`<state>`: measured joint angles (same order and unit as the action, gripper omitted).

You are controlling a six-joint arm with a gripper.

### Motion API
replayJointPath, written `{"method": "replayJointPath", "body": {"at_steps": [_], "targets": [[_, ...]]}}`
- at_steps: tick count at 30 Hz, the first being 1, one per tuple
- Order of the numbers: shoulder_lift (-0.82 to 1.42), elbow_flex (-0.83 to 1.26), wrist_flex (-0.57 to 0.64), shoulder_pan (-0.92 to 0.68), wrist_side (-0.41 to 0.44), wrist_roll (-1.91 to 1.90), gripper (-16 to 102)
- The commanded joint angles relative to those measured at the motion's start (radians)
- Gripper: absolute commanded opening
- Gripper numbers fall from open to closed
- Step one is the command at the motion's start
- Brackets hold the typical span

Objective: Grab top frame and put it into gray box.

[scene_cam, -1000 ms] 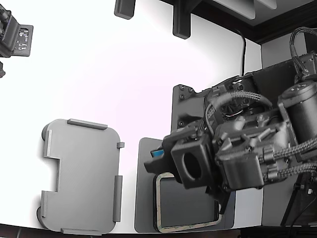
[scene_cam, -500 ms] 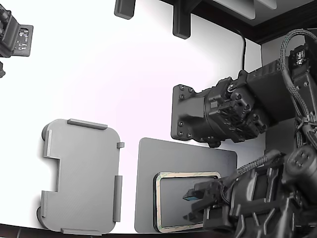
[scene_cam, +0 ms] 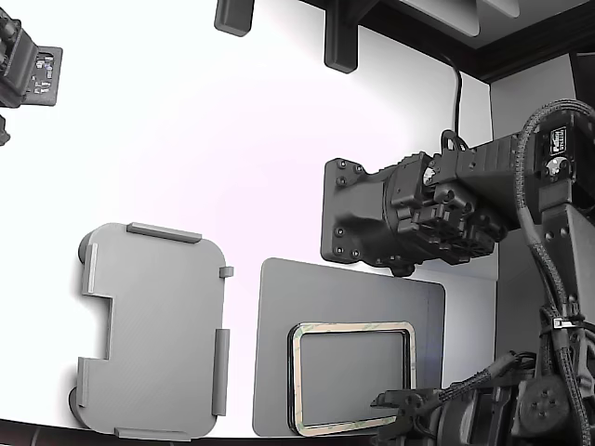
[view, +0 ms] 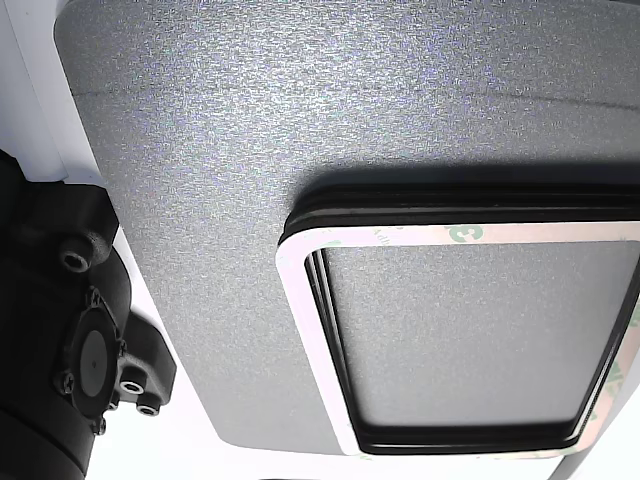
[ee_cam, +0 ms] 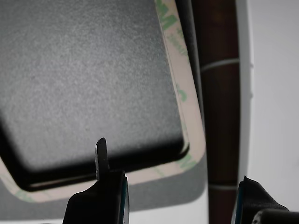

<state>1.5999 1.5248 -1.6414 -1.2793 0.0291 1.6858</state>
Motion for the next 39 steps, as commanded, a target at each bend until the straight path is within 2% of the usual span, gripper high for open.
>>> {"method": "replayJointPath", "body": {"at_steps": [1, 6, 9, 11, 16, 19, 27, 36, 39], "targets": [[0.006, -0.021, -0.002, -0.011, -0.005, 0.008, 90], [-0.041, -0.037, -0.006, -0.066, -0.011, 0.040, 89], [-0.069, -0.046, -0.008, -0.100, -0.003, 0.025, 93], [-0.081, -0.041, -0.009, -0.124, 0.011, 0.017, 100], [-0.127, -0.037, 0.005, -0.164, 0.021, -0.002, 100], [-0.138, -0.017, 0.040, -0.181, 0.018, -0.035, 92], [-0.153, -0.005, 0.087, -0.218, 0.006, -0.077, 91], [-0.166, -0.002, 0.110, -0.250, 0.006, -0.094, 74], [-0.179, -0.008, 0.118, -0.256, 0.000, -0.106, 73]]}}
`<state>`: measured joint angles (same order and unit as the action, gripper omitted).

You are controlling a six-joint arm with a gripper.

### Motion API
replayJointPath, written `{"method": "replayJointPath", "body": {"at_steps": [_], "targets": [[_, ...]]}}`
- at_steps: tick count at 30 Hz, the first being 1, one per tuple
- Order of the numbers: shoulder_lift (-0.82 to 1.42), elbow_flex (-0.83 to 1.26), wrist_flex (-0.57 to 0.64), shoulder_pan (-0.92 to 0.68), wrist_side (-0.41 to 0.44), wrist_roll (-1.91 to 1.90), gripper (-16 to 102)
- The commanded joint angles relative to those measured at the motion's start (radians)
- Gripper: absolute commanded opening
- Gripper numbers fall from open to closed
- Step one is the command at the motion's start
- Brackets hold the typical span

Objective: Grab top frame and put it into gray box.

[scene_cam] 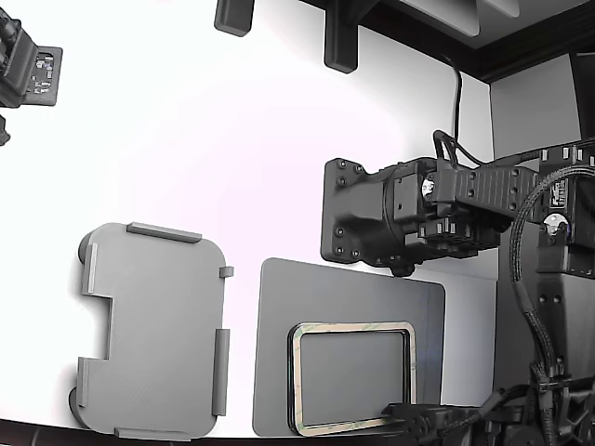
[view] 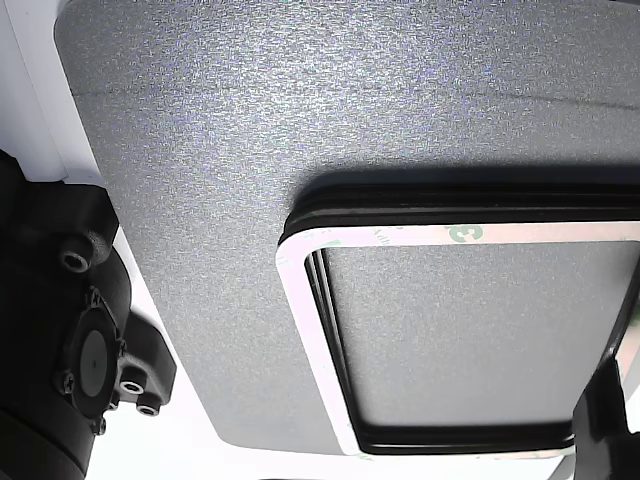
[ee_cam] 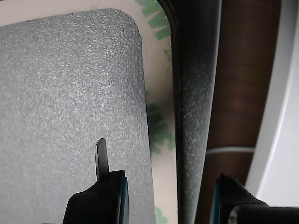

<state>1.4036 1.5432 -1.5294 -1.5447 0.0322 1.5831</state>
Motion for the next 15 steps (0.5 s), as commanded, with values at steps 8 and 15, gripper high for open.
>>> {"method": "replayJointPath", "body": {"at_steps": [8, 15], "targets": [[-0.006, -0.046, 0.008, 0.002, -0.012, -0.029, 63], [-0.008, -0.051, 0.005, 0.002, -0.014, -0.037, 54]]}}
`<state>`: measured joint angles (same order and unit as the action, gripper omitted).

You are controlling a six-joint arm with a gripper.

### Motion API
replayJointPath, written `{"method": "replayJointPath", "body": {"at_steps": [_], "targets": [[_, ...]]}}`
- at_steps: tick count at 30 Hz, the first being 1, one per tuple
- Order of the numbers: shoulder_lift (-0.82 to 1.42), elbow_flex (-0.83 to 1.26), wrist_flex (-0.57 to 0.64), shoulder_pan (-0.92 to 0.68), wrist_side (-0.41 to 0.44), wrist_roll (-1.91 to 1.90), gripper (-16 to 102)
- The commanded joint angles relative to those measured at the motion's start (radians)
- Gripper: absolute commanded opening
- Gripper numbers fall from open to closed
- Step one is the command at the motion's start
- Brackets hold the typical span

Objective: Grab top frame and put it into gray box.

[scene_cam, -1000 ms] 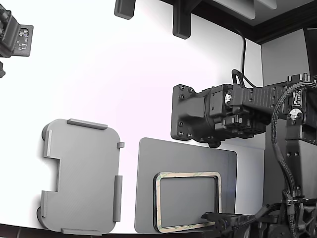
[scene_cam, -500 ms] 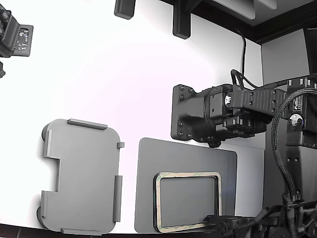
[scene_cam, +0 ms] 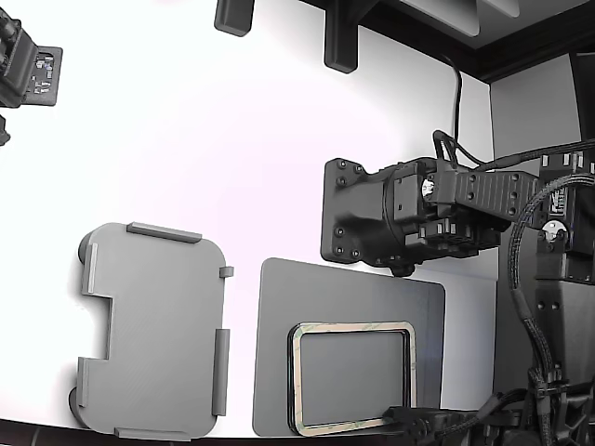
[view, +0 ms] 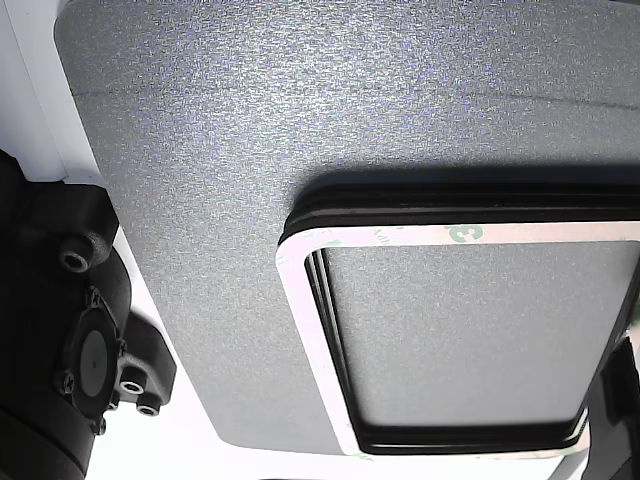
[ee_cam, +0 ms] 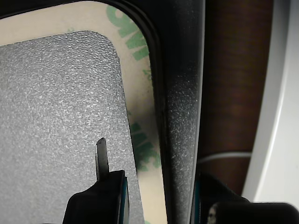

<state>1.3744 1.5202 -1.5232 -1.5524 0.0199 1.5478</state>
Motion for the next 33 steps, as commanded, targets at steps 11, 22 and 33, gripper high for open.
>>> {"method": "replayJointPath", "body": {"at_steps": [11, 22, 33], "targets": [[0.031, -0.012, -0.002, 0.005, 0.009, -0.014, 46], [0.026, 0.003, 0.032, 0.002, 0.015, -0.015, 41], [0.028, 0.012, 0.034, -0.002, 0.018, -0.017, 39]]}}
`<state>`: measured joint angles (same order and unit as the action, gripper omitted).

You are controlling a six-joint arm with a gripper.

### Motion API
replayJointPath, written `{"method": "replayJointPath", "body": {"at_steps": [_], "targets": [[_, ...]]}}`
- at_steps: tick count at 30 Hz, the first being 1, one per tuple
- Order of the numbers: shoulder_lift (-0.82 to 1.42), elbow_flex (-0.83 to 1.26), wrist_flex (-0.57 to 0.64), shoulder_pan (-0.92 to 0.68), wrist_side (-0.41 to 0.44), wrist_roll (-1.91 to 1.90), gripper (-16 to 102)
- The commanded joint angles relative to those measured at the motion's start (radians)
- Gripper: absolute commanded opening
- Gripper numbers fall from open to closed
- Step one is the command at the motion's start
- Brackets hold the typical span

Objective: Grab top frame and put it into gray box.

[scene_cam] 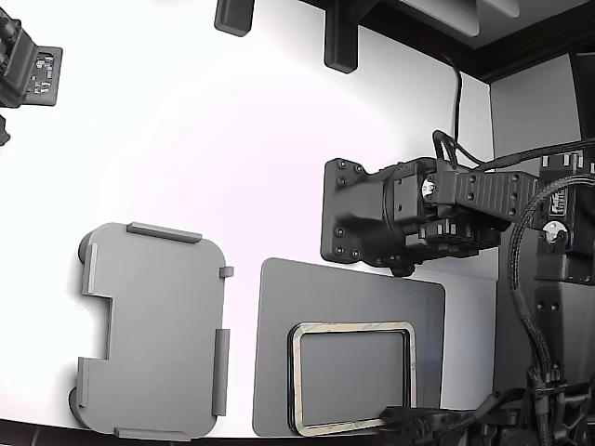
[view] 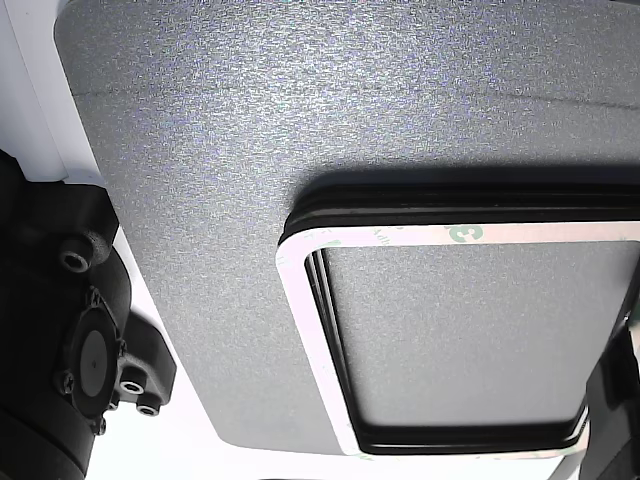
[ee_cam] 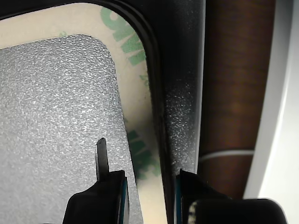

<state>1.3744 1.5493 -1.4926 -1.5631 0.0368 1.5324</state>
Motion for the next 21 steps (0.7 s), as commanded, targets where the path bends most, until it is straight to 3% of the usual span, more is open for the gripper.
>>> {"method": "replayJointPath", "body": {"at_steps": [1, 10, 15, 17, 21], "targets": [[0.028, -0.015, 0.005, 0.009, 0.002, -0.002, 39], [0.032, 0.002, 0.021, 0.009, 0.005, -0.002, 39], [0.035, 0.015, 0.040, 0.009, 0.006, -0.002, 33], [0.035, 0.015, 0.041, 0.009, 0.008, 0.003, 26], [0.046, 0.026, 0.048, 0.009, 0.009, 0.020, -6]]}}
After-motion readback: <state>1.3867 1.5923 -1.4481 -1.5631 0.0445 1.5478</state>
